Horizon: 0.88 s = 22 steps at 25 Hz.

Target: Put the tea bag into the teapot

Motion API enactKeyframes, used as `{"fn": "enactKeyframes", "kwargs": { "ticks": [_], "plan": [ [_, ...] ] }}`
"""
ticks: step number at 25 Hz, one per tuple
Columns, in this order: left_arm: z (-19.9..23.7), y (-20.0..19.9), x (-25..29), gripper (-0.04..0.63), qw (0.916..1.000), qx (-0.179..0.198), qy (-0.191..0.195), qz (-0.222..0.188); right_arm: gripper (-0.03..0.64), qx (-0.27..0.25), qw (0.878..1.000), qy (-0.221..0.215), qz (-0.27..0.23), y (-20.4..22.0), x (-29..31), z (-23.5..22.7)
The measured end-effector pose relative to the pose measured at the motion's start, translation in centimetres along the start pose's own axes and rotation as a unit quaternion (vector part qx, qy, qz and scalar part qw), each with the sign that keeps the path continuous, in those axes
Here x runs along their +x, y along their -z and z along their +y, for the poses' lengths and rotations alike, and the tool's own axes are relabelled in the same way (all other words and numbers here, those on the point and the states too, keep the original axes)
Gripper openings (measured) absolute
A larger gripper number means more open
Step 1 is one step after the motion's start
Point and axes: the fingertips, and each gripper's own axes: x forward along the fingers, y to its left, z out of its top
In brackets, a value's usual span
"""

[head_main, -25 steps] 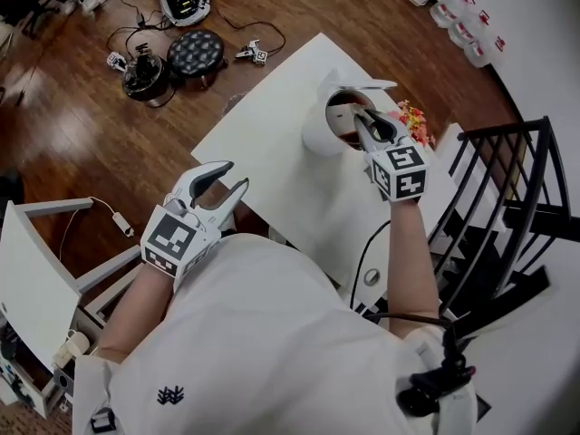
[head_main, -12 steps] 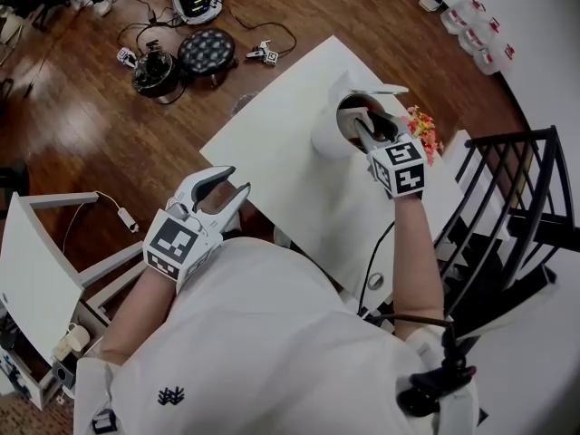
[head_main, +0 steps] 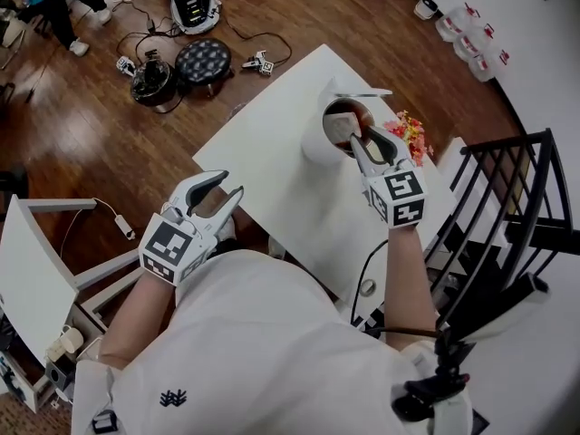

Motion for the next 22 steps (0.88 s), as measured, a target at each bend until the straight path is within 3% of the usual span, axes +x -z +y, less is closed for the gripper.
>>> {"fn": "enactKeyframes", "kwargs": {
  "ticks": [5, 13, 18, 22],
  "plan": [
    [-3.2, 0.4, 0.0, 0.127, 0.9998, 0.001, -0.02, 0.004, 0.103, 0.006, 0.999, -0.018, -0.039, 1.0, -4.3, 1.9],
    [-8.2, 1.9, -1.5, 0.127, 0.997, -0.01, -0.074, 0.021, 0.103, 0.042, 0.995, -0.07, -0.056, 6.9, -8.6, 4.2],
    [-10.6, 2.5, -4.2, 0.127, 0.9963, -0.002, -0.083, 0.023, 0.103, 0.053, 0.995, -0.065, -0.055, 8.9, -11.6, 5.5],
    [-12.4, 2.1, -6.8, 0.127, 0.9964, 0.012, -0.084, 0.0, 0.095, 0.056, 0.995, -0.047, -0.067, 8.7, -14.5, 6.8]
  ]
}}
